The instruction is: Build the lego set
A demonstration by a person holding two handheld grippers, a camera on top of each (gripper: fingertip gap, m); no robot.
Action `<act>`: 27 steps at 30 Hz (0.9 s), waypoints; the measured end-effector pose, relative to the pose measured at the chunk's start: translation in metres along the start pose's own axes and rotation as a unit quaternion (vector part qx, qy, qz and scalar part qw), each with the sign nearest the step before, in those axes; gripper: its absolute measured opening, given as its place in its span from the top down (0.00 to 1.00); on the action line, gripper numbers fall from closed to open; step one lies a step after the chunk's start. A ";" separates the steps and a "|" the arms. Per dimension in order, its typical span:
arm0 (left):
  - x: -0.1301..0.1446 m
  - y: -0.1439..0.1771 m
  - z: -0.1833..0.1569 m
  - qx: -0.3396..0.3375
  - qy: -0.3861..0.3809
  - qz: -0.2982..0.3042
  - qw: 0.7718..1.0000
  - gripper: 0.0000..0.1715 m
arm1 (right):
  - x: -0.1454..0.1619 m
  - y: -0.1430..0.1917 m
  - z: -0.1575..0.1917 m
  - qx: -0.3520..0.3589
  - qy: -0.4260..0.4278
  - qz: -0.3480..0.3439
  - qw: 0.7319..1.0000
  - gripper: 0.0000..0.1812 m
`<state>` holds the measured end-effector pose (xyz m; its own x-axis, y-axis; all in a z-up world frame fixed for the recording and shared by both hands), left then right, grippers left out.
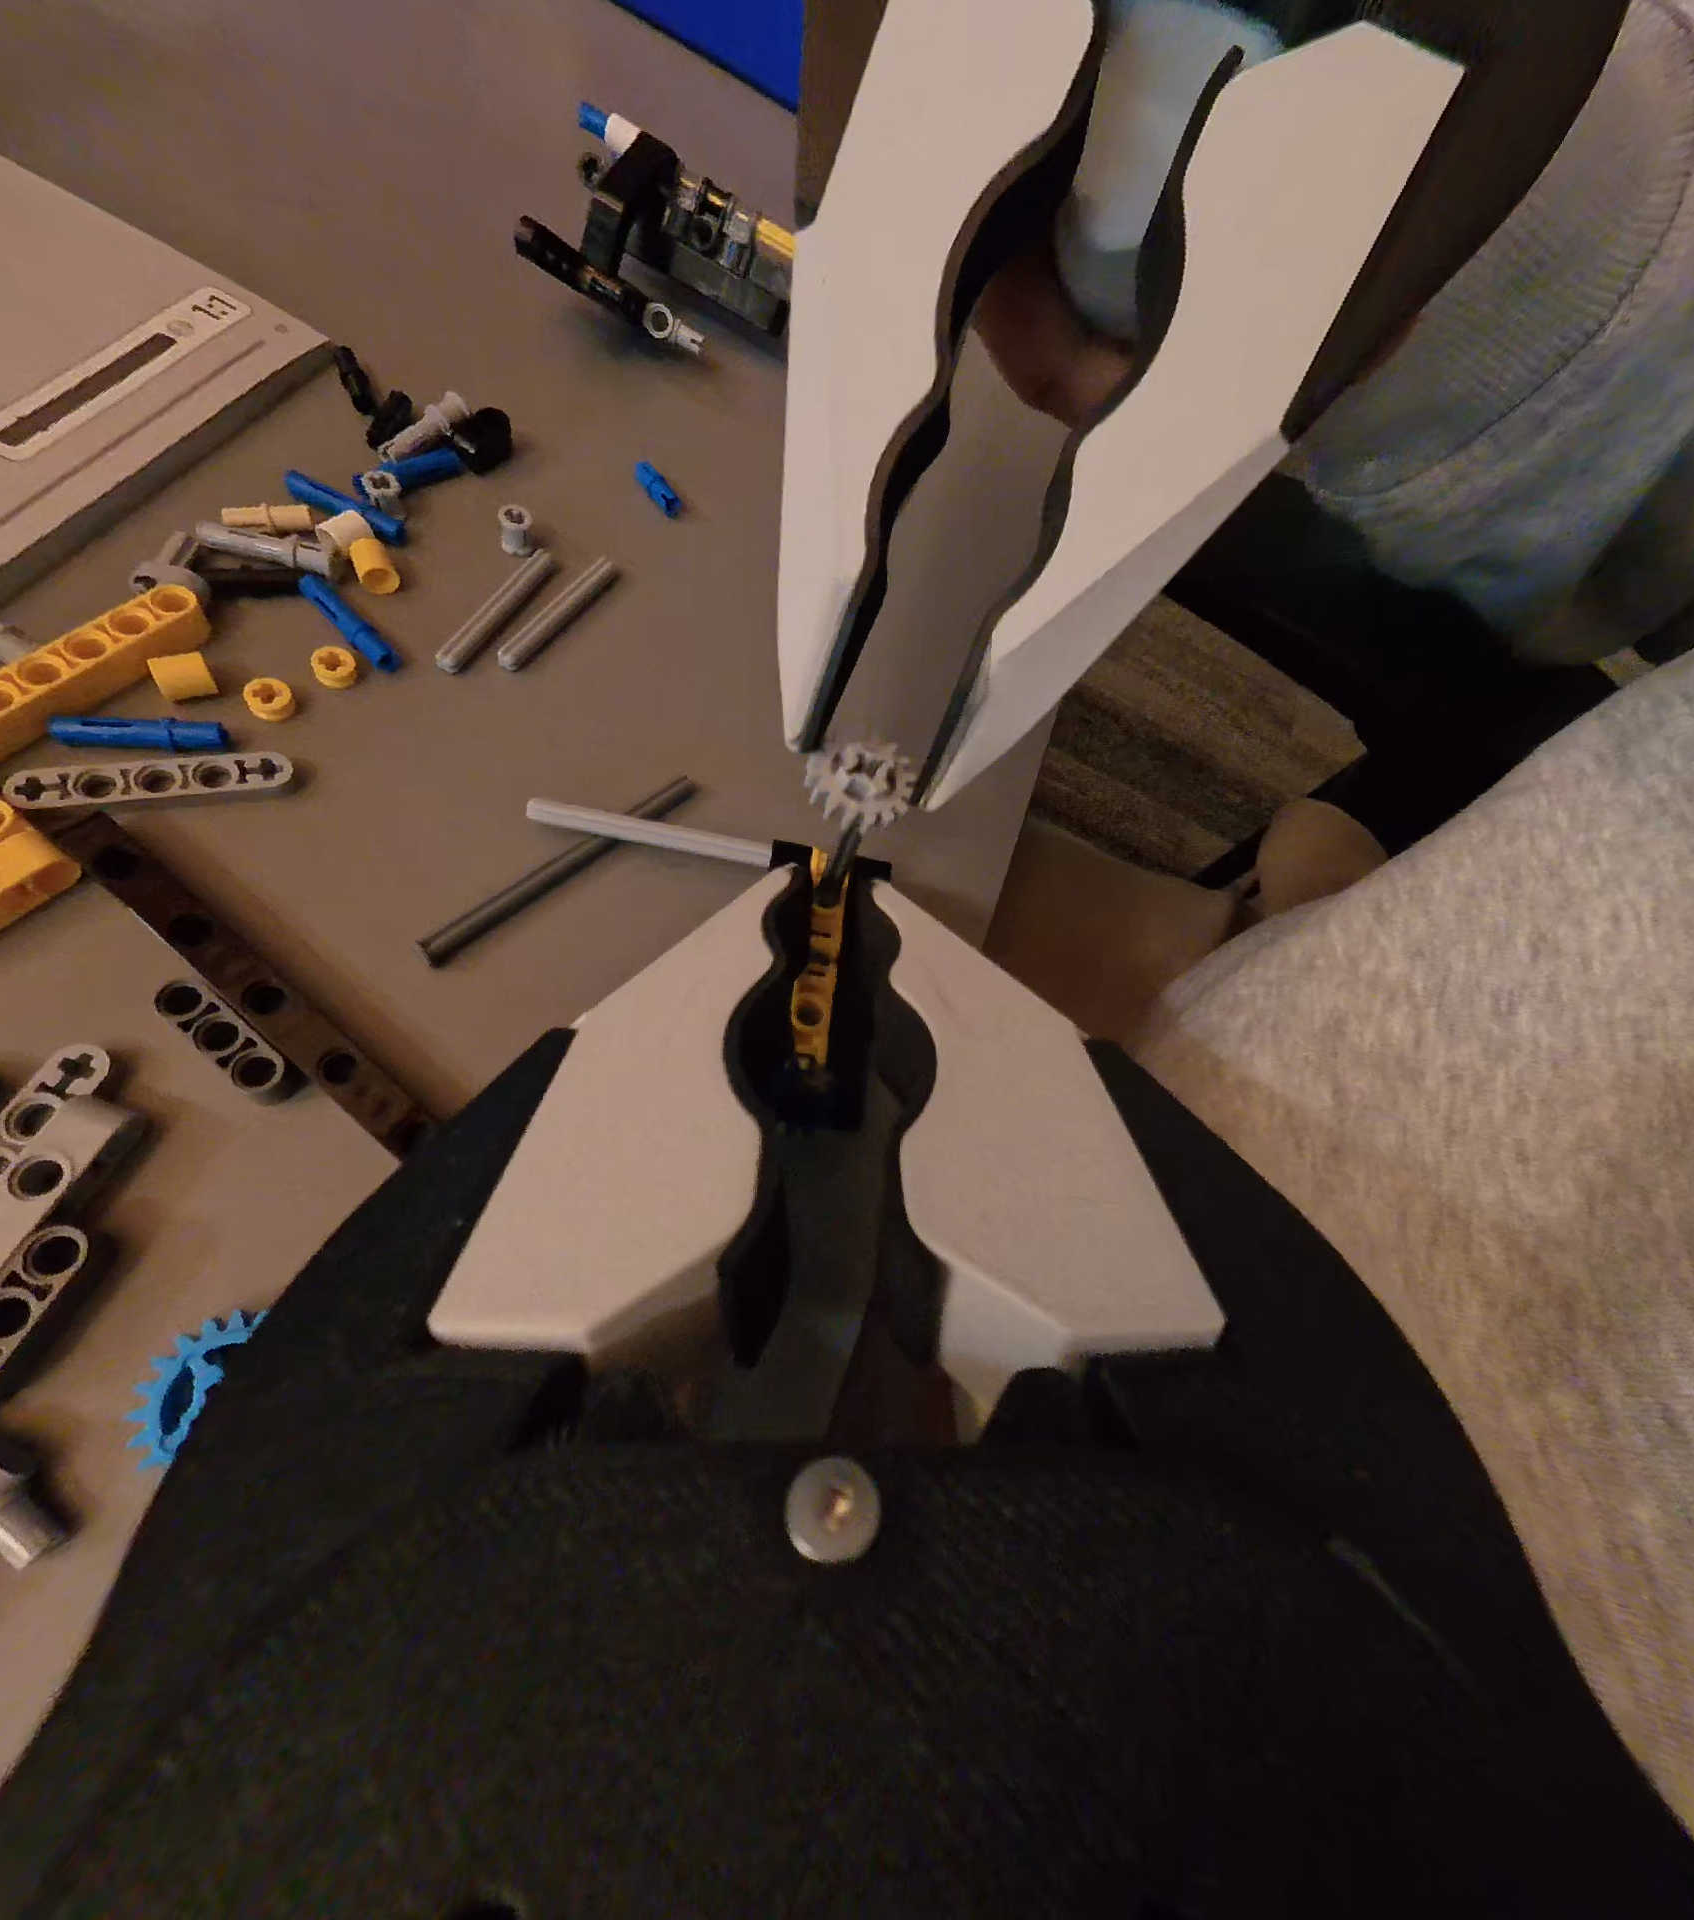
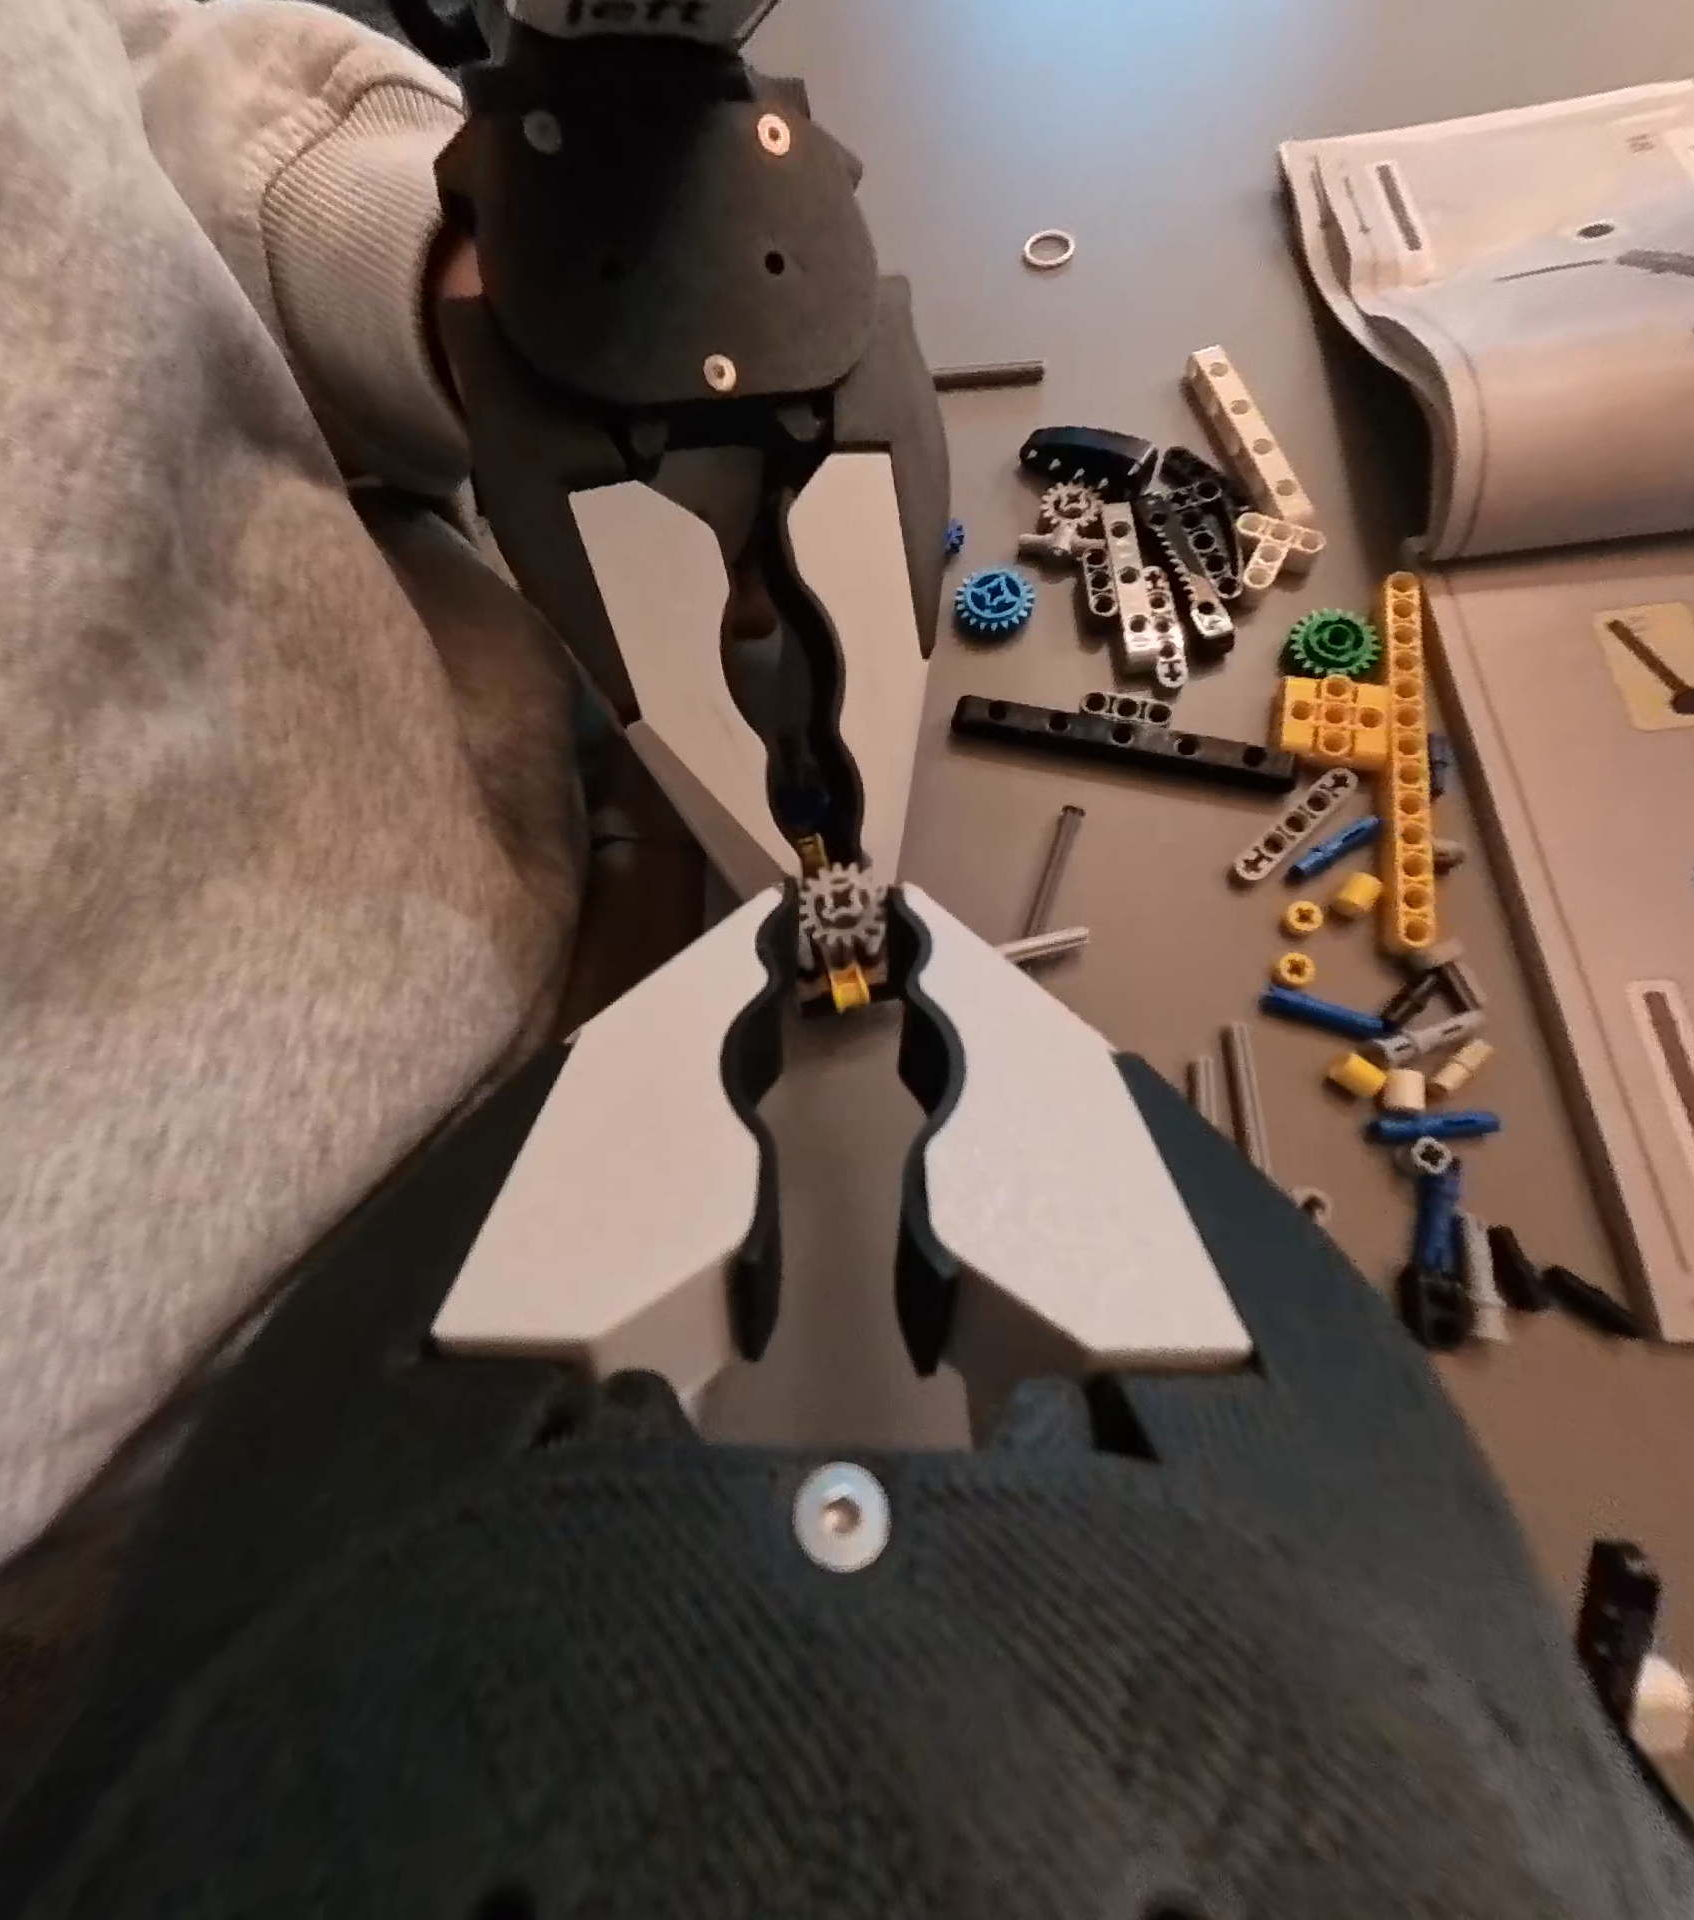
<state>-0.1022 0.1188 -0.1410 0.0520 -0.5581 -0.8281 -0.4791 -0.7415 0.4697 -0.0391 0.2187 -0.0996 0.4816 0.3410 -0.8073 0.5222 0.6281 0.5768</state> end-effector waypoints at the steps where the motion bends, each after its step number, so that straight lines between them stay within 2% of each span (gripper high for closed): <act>1: 0.000 0.000 0.000 0.000 0.002 -0.001 1.000 0.96 | -0.001 -0.001 0.000 -0.003 0.000 -0.001 1.000 0.92; 27: 0.000 0.000 0.002 0.009 0.010 -0.003 1.000 0.98 | 0.001 -0.002 -0.003 -0.036 -0.019 -0.009 0.999 0.92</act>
<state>-0.1038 0.1194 -0.1420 0.0716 -0.5610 -0.8247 -0.4936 -0.7384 0.4594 -0.0419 0.2204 -0.1021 0.4993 0.3035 -0.8115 0.4803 0.6826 0.5508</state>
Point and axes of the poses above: each gripper's, where its closed fingertips meet, y back along the fingers, x out of its underside, z = x × y across the jaws, the point moved 8 cm from there along y, back along the fingers, and after that the axes turned 3 degrees about -z, right-handed, at the moved point
